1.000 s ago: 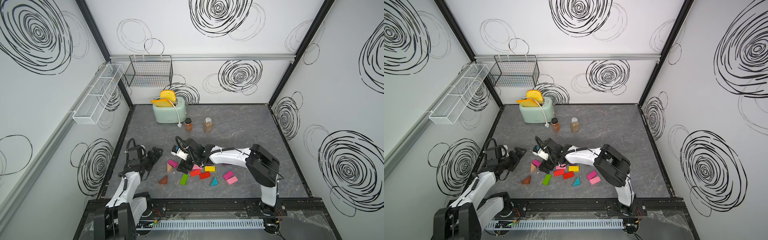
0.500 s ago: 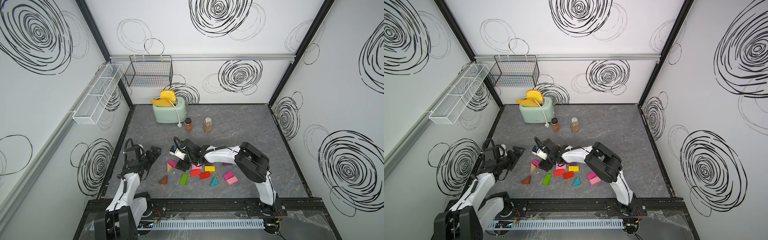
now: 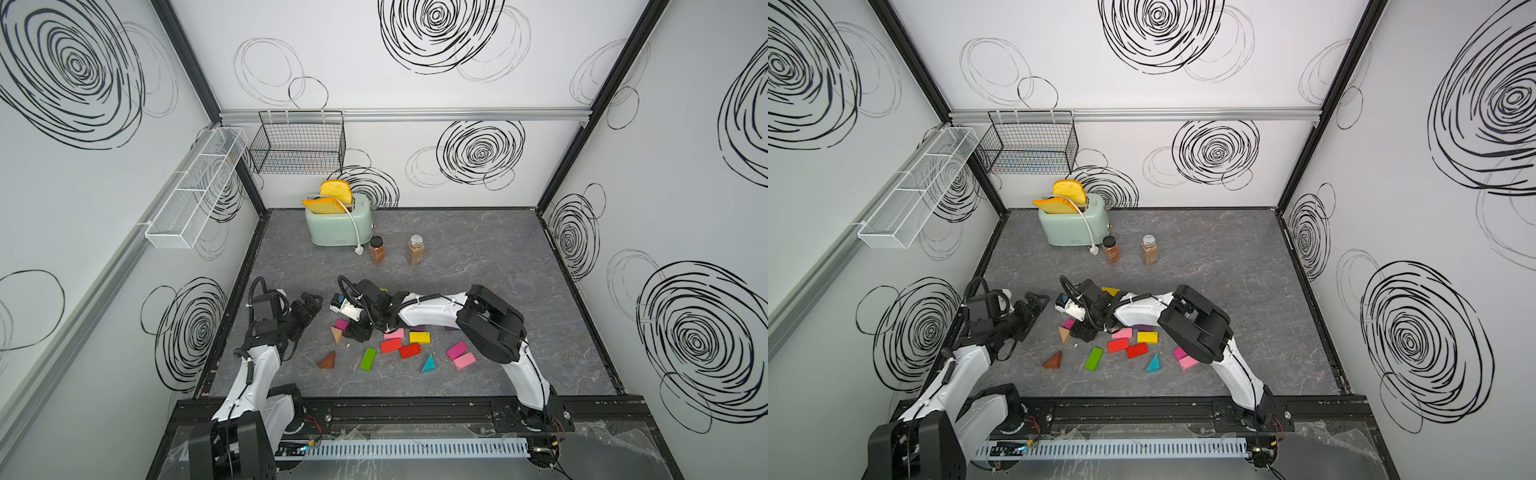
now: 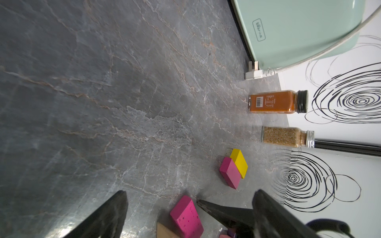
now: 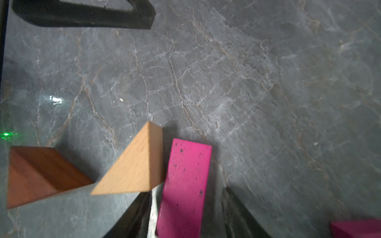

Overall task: Assemble a piece of candy with building blocks
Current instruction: Move the building block to the center of the board.

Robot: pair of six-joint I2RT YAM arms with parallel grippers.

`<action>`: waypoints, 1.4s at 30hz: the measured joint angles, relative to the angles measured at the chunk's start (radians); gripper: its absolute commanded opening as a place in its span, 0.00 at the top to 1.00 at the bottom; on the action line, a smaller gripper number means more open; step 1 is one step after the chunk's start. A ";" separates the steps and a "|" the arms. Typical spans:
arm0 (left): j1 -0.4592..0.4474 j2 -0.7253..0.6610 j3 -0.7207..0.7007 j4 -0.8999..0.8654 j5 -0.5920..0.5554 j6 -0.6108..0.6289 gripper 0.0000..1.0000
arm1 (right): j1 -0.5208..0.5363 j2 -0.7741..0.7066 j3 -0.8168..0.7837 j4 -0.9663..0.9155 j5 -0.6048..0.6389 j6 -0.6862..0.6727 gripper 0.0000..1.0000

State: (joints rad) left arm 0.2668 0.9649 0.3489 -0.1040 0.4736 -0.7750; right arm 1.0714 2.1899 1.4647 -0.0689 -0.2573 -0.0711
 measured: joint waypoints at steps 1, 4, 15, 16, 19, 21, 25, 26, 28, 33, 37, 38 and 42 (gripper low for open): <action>0.000 0.000 0.000 0.000 0.000 0.000 0.01 | 0.000 0.006 0.010 -0.002 0.003 -0.005 0.54; 0.000 0.000 0.000 0.000 0.000 0.000 0.01 | 0.000 0.013 0.021 -0.011 0.012 -0.029 0.66; 0.003 0.000 0.000 0.001 0.001 0.000 0.01 | -0.002 -0.002 0.015 -0.047 0.082 -0.139 0.82; 0.003 0.000 0.000 0.001 0.001 0.000 0.01 | -0.003 -0.013 -0.001 -0.047 0.087 -0.144 0.82; 0.002 -0.003 0.000 0.002 0.001 0.000 0.01 | -0.021 -0.062 -0.071 -0.047 0.097 -0.148 0.82; -0.006 -0.010 0.000 0.003 0.001 0.000 0.01 | -0.039 -0.094 -0.115 -0.047 0.104 -0.147 0.82; -0.030 -0.023 0.000 0.003 0.001 0.001 0.01 | -0.076 -0.137 -0.178 -0.039 0.109 -0.143 0.81; -0.037 -0.025 0.000 0.003 0.001 0.002 0.01 | -0.082 -0.140 -0.184 -0.035 0.109 -0.143 0.81; -0.049 -0.029 0.001 0.002 0.000 0.005 0.01 | -0.092 -0.142 -0.186 -0.034 0.112 -0.143 0.81; -0.063 -0.039 0.007 -0.002 -0.003 0.009 0.01 | -0.101 -0.142 -0.182 -0.035 0.125 -0.157 0.79; -0.070 -0.043 0.008 -0.003 -0.005 0.009 0.01 | -0.111 -0.138 -0.171 -0.045 0.138 -0.169 0.77; -0.071 -0.043 0.008 -0.004 -0.005 0.009 0.00 | -0.113 -0.138 -0.171 -0.045 0.141 -0.171 0.77; -0.071 -0.043 0.008 -0.005 -0.006 0.010 0.01 | -0.114 -0.137 -0.170 -0.045 0.148 -0.180 0.71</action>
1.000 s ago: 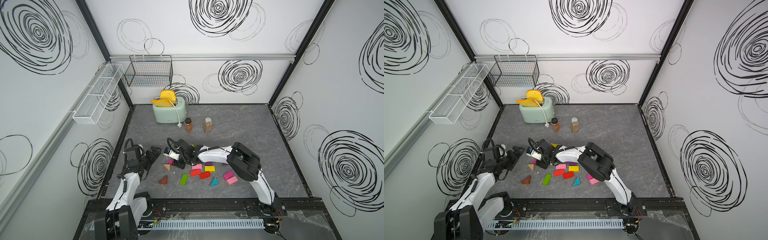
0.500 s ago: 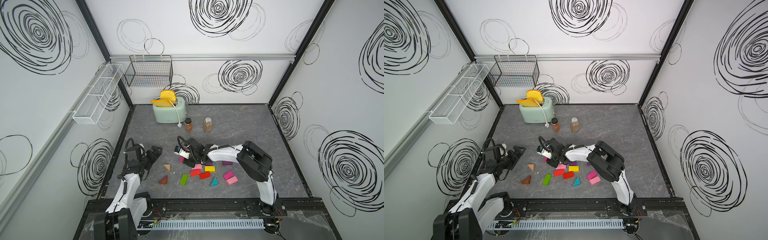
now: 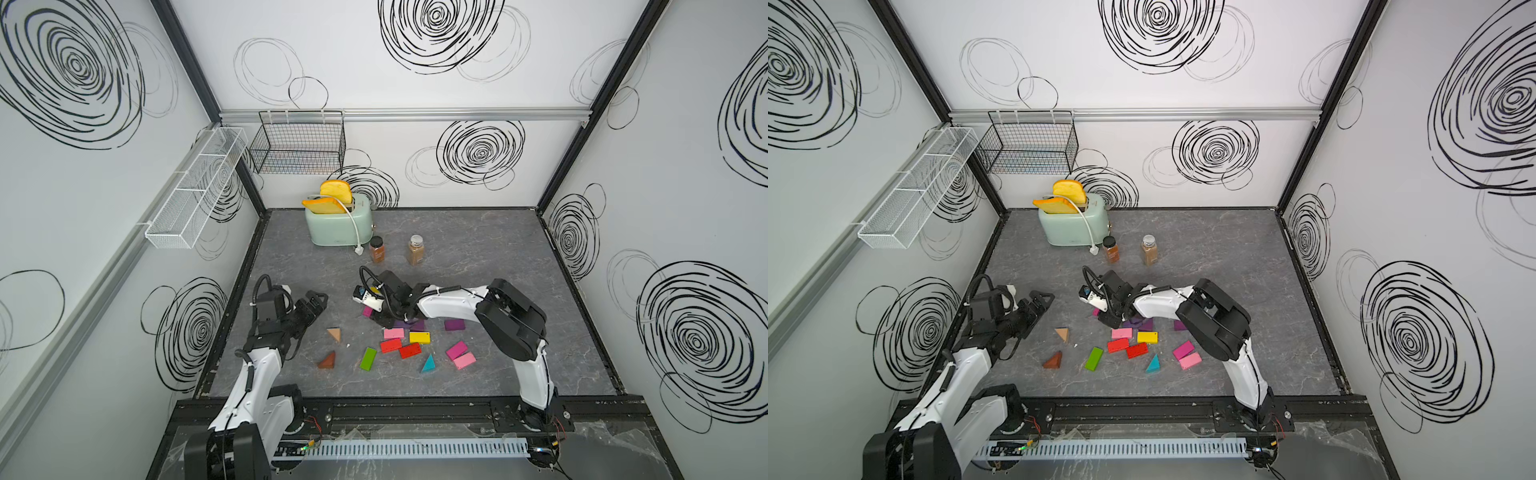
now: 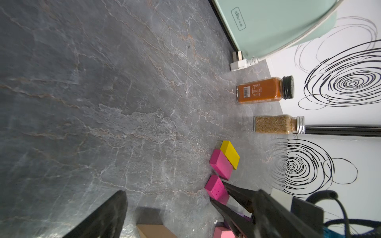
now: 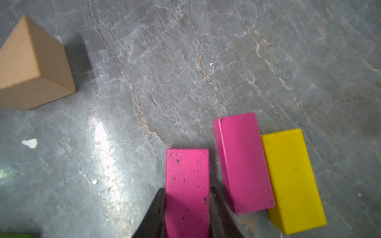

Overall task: Assemble a piece of candy with building blocks
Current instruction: Move the building block to the center of the board.

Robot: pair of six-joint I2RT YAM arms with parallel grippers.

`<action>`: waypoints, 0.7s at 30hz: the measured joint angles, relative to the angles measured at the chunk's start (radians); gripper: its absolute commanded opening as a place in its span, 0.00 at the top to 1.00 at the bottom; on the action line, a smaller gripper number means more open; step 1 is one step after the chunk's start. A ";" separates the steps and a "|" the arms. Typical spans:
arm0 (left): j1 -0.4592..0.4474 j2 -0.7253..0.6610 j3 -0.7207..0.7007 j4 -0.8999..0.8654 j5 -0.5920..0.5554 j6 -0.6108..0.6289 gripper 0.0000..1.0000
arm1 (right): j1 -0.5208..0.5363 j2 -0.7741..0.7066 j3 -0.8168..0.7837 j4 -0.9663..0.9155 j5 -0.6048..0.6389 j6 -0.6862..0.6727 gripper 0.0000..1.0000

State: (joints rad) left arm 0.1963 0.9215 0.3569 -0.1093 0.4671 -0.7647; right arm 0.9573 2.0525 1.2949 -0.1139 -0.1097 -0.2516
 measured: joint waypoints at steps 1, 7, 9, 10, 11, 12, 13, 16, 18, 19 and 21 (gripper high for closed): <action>0.000 0.000 0.000 0.000 0.000 0.001 0.01 | 0.000 0.000 0.000 0.000 0.001 -0.001 0.68; -0.017 -0.009 0.018 -0.011 0.000 0.009 0.02 | 0.001 -0.002 0.000 -0.005 0.014 0.000 0.43; -0.027 -0.013 0.031 -0.013 0.000 0.010 0.02 | 0.000 -0.009 -0.002 -0.012 0.020 0.004 0.39; -0.033 -0.014 0.037 -0.013 0.000 0.011 0.02 | 0.000 -0.018 -0.005 -0.017 0.022 0.007 0.37; -0.037 -0.014 0.042 -0.013 0.000 0.011 0.02 | 0.000 -0.027 -0.008 -0.021 0.025 0.010 0.34; -0.043 -0.014 0.047 -0.012 0.000 0.012 0.02 | 0.000 -0.046 -0.016 -0.024 0.026 0.014 0.31; -0.049 -0.014 0.049 -0.011 0.000 0.012 0.02 | -0.001 -0.069 -0.024 -0.034 0.027 0.017 0.28; -0.067 -0.014 0.051 -0.011 0.000 0.013 0.02 | -0.010 -0.163 -0.048 -0.062 0.024 0.025 0.17; -0.082 -0.014 0.054 -0.013 -0.001 0.016 0.02 | -0.024 -0.239 -0.070 -0.076 0.020 0.028 0.12; -0.090 -0.015 0.057 -0.016 -0.001 0.018 0.02 | -0.032 -0.274 -0.085 -0.083 0.016 0.029 0.10; -0.109 -0.021 0.065 -0.016 -0.001 0.025 0.02 | -0.048 -0.353 -0.128 -0.104 0.007 0.029 0.03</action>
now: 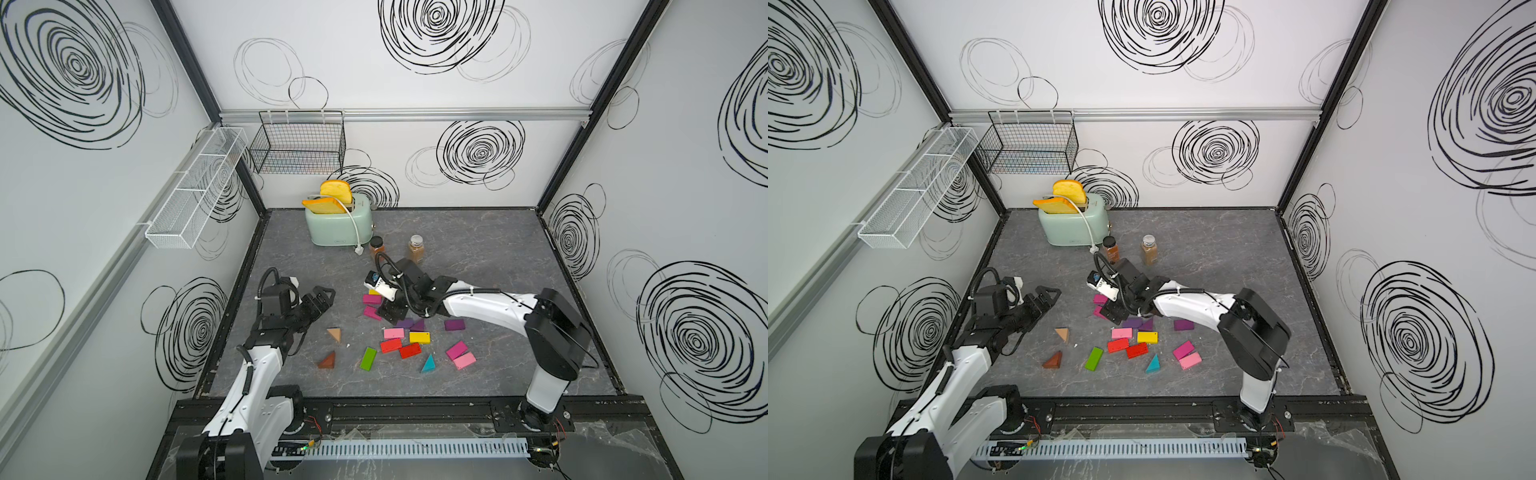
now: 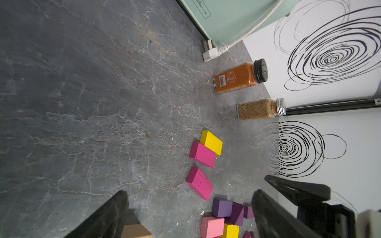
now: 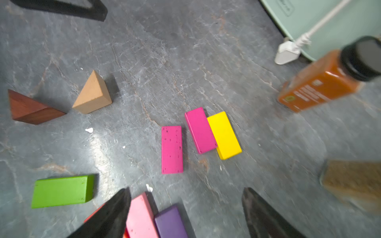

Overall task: Assemble a piece of candy with building blocks
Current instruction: Move the building block to the center of the board.

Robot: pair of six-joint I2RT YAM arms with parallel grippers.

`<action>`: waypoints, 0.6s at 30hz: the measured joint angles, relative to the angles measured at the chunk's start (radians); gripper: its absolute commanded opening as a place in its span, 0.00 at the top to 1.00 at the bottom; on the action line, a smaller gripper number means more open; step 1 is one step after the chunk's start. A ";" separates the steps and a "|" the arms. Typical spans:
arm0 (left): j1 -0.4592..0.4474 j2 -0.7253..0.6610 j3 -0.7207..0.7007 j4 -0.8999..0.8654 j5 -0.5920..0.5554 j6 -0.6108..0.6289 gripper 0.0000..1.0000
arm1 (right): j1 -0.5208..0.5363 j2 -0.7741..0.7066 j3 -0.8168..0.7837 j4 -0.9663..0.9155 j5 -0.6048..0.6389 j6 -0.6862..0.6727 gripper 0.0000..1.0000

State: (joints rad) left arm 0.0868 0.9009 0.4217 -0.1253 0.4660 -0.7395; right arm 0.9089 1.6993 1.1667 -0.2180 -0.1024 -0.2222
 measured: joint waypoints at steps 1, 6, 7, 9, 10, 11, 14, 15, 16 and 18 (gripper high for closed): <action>-0.009 -0.004 0.003 0.000 0.000 0.004 0.02 | -0.005 -0.023 -0.016 -0.011 -0.005 -0.003 0.00; -0.047 -0.011 0.016 -0.005 0.009 0.021 0.02 | -0.020 -0.033 -0.082 -0.074 -0.026 -0.026 0.01; -0.048 -0.011 0.016 -0.008 0.010 0.021 0.02 | -0.020 -0.023 -0.090 -0.083 -0.031 -0.031 0.01; -0.049 -0.011 0.016 -0.009 0.012 0.022 0.02 | -0.020 -0.002 -0.106 -0.097 -0.042 -0.039 0.01; -0.049 -0.013 0.016 -0.009 0.013 0.022 0.02 | -0.020 0.005 -0.112 -0.101 -0.050 -0.043 0.01; -0.050 -0.014 0.016 -0.009 0.013 0.022 0.02 | -0.020 0.009 -0.113 -0.104 -0.054 -0.047 0.01; -0.050 -0.018 0.014 -0.008 0.017 0.022 0.02 | -0.020 0.025 -0.113 -0.105 -0.071 -0.064 0.01; -0.050 -0.018 0.013 -0.008 0.018 0.022 0.02 | -0.021 0.032 -0.113 -0.105 -0.077 -0.068 0.01; -0.049 -0.017 0.012 -0.008 0.020 0.023 0.02 | -0.022 0.040 -0.113 -0.105 -0.083 -0.072 0.01; -0.049 -0.016 0.010 -0.008 0.024 0.023 0.02 | -0.023 0.059 -0.113 -0.106 -0.097 -0.082 0.01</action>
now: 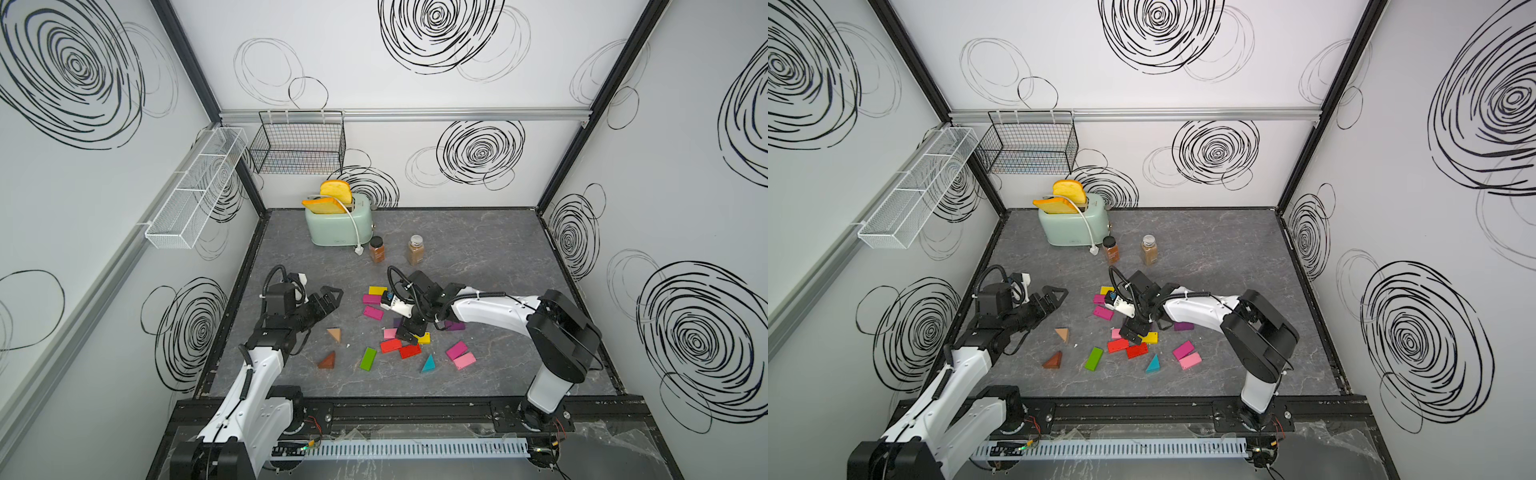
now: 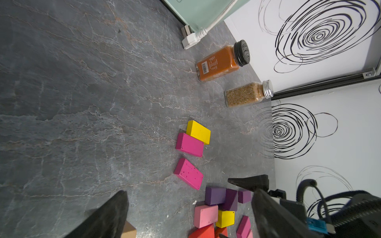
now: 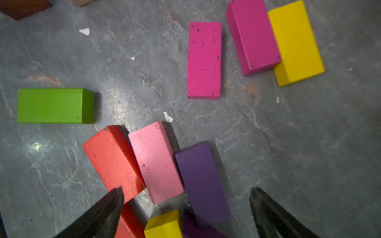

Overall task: Assemble a piece of candy with building blocks
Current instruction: Move the building block to the center of the board.

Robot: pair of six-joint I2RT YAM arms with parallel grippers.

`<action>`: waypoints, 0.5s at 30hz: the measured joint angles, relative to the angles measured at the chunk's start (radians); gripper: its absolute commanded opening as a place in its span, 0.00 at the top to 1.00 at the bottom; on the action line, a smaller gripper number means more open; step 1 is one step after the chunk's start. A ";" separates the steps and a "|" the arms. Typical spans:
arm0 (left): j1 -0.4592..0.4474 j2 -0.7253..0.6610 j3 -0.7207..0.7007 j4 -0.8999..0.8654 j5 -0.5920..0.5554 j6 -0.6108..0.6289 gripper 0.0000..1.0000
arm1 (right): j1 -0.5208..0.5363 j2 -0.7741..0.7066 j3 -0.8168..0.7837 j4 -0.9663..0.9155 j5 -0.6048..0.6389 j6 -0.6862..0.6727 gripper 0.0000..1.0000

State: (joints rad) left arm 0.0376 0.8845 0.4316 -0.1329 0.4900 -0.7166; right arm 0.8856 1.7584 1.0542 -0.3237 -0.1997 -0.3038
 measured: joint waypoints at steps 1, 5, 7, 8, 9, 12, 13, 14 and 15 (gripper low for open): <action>0.000 0.000 0.000 0.000 0.000 0.000 0.02 | 0.000 0.007 0.000 0.000 -0.005 -0.002 0.01; 0.001 0.003 -0.002 0.002 0.006 0.002 0.02 | -0.004 0.045 0.005 -0.004 -0.035 -0.007 0.01; 0.003 0.008 -0.004 0.003 0.011 0.002 0.02 | -0.005 0.051 0.008 -0.003 -0.055 -0.009 0.01; 0.005 0.010 -0.006 0.005 0.013 0.002 0.02 | -0.005 0.052 0.008 -0.004 -0.061 -0.011 0.01; 0.006 0.011 -0.009 0.007 0.016 0.002 0.02 | -0.005 0.053 0.008 -0.004 -0.067 -0.013 0.01; 0.013 0.014 -0.015 0.011 0.024 0.002 0.02 | -0.006 0.067 0.016 -0.005 -0.092 -0.018 0.01; 0.017 0.014 -0.016 0.012 0.026 0.002 0.02 | -0.006 0.071 0.020 -0.006 -0.099 -0.019 0.01; 0.021 0.014 -0.018 0.016 0.028 0.002 0.02 | -0.006 0.076 0.026 -0.007 -0.107 -0.022 0.01; 0.024 0.015 -0.018 0.020 0.031 0.002 0.02 | -0.005 0.082 0.031 -0.008 -0.115 -0.024 0.01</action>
State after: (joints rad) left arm 0.0620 0.8993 0.4133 -0.1131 0.5205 -0.7143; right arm 0.8806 1.8408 1.0847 -0.3317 -0.3149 -0.3283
